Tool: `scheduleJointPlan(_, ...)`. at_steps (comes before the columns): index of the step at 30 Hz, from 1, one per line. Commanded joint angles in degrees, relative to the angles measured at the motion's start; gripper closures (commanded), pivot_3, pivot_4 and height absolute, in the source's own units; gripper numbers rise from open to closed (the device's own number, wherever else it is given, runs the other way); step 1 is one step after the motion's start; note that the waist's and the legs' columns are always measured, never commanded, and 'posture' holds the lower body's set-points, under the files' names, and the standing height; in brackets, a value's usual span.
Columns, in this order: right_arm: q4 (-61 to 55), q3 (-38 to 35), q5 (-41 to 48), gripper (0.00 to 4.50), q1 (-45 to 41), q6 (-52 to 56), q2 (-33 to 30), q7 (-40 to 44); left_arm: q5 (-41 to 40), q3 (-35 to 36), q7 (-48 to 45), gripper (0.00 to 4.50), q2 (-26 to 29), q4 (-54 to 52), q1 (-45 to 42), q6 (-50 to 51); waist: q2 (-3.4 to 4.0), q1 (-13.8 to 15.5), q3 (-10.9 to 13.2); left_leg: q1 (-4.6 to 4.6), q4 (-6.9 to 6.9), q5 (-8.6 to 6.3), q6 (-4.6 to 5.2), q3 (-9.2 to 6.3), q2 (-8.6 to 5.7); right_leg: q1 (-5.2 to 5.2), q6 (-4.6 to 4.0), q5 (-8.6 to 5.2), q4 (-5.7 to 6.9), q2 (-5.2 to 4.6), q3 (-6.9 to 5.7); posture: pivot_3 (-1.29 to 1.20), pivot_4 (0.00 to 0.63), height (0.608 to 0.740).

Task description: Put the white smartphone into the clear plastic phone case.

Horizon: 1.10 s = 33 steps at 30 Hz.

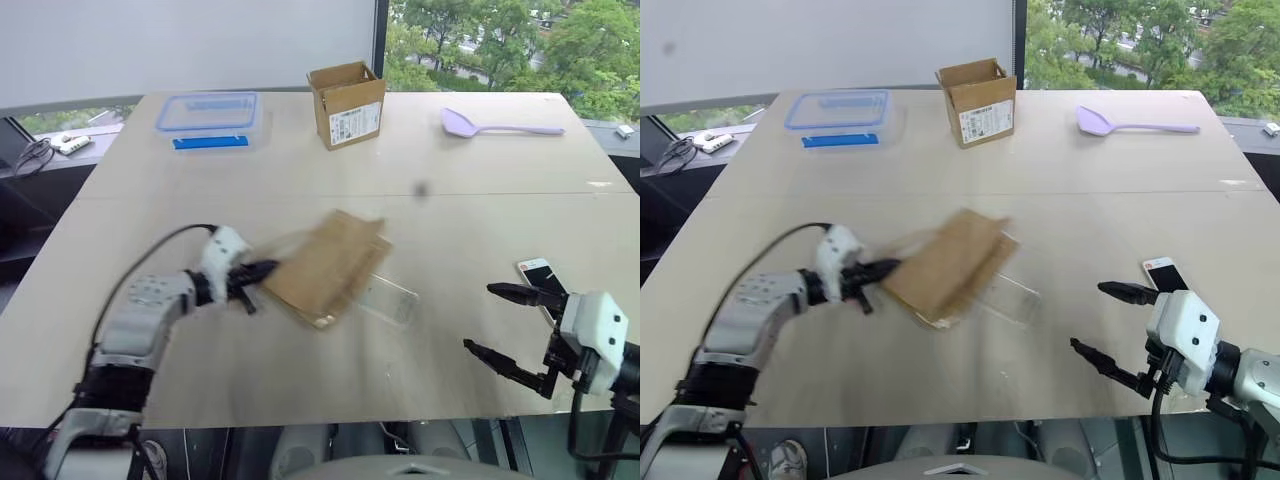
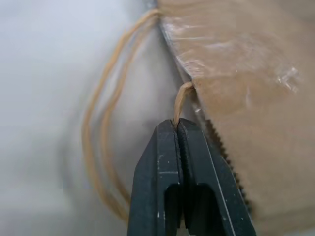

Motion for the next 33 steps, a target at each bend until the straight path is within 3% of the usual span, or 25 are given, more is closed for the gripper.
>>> scheduleJointPlan(1,1.28,2.67,0.6,0.0,-4.58,3.91,-1.07,-2.87,2.25,3.31,4.25,4.46,0.99,6.78,-2.69,-0.08,0.0,0.19,0.0,0.0,0.0,0.0,0.0,0.03,0.0,0.0,0.0,0.0,-0.01,-0.01,0.01,0.0,0.15,0.74)
scheduleJointPlan(5,1.93,4.85,0.39,0.0,-8.49,7.16,-1.66,-4.88,1.38,5.44,7.51,4.46,0.1,8.57,-4.72,2.6,-0.03,0.51,-0.01,-0.07,0.01,0.0,0.0,0.11,-0.08,-0.01,-0.22,0.15,-0.06,-0.17,0.04,0.0,0.15,0.74)
scheduleJointPlan(7,1.88,5.9,0.59,0.0,-9.78,8.5,-1.96,-5.34,-2.27,8.4,6.72,3.93,0.1,4.68,-3.37,5.52,-0.04,0.4,-0.01,-0.07,0.0,0.0,0.0,0.09,-0.08,-0.01,-0.23,0.16,-0.04,-0.18,0.03,0.0,0.15,0.74)
scheduleJointPlan(12,4.17,7.47,0.01,0.0,-11.78,8.55,-2.04,-4.93,-14.06,17.11,5.0,1.72,-0.06,-12.05,2.24,15.36,-0.14,0.03,0.06,-0.25,-0.02,-0.01,-0.02,0.1,0.02,-0.21,-0.25,0.16,-0.03,-0.19,0.03,0.0,0.15,0.74)
scheduleJointPlan(15,5.21,8.65,-1.42,0.0,-11.86,6.8,-1.71,-4.59,-27.13,19.55,2.51,0.25,0.28,-27.36,5.97,25.43,-0.18,0.56,0.07,-0.32,-0.01,-0.02,-0.03,0.12,-0.01,-0.24,-0.24,0.17,-0.08,-0.31,0.04,0.0,0.15,0.74)
scheduleJointPlan(16,5.32,8.56,-1.45,0.0,-11.59,6.5,-1.58,-4.38,-31.48,19.55,1.74,0.03,0.57,-31.89,6.9,28.57,-0.2,0.72,0.09,-0.33,-0.01,-0.02,-0.03,0.11,-0.06,-0.24,-0.24,0.16,-0.09,-0.38,0.01,0.0,0.15,0.74)
scheduleJointPlan(19,4.53,8.09,-0.77,0.0,-11.31,6.17,-1.42,-3.82,-35.34,13.38,-1.38,0.03,2.75,-40.98,7.01,32.74,-0.19,0.8,0.1,-0.35,-0.01,-0.02,-0.03,0.1,-0.15,-0.22,-0.26,0.15,-0.09,-0.5,-0.02,0.0,0.15,0.74)
scheduleJointPlan(21,4.29,7.64,-0.51,0.0,-10.69,5.73,-1.44,-3.27,-31.14,6.35,-4.16,0.03,3.72,-42.56,5.56,30.4,-0.1,0.75,0.07,-0.31,-0.02,-0.01,-0.02,0.11,-0.18,-0.2,-0.36,0.09,-0.08,-0.49,-0.01,0.0,0.15,0.74)
scheduleJointPlan(26,0.99,7.55,-0.92,0.0,-8.27,4.96,-3.04,-1.54,-12.12,-15.48,-11.41,0.03,-0.64,-30.7,-4.02,16.03,-0.02,0.79,0.06,-0.17,-0.01,-0.01,0.0,0.13,-0.3,-0.08,-0.46,0.03,-0.06,0.03,0.09,0.0,0.15,0.74)
scheduleJointPlan(29,-0.72,6.33,0.29,0.0,-9.74,7.3,-3.04,-3.68,-3.02,-23.5,-14.88,0.03,-3.19,-22.43,-8.12,7.57,-0.08,0.35,0.1,-0.19,0.0,-0.01,0.01,0.2,-0.28,-0.1,-0.36,0.08,-0.06,0.11,0.18,0.0,0.15,0.74)
scheduleJointPlan(33,-2.68,4.62,1.59,0.0,-9.31,9.55,-2.33,-6.37,2.43,-28.7,-17.78,0.03,-8.59,-13.57,-11.32,0.24,-0.1,0.45,0.11,-0.24,0.0,-0.03,0.04,0.41,-0.22,-0.23,-0.22,0.14,-0.08,0.16,0.34,0.0,0.15,0.74)
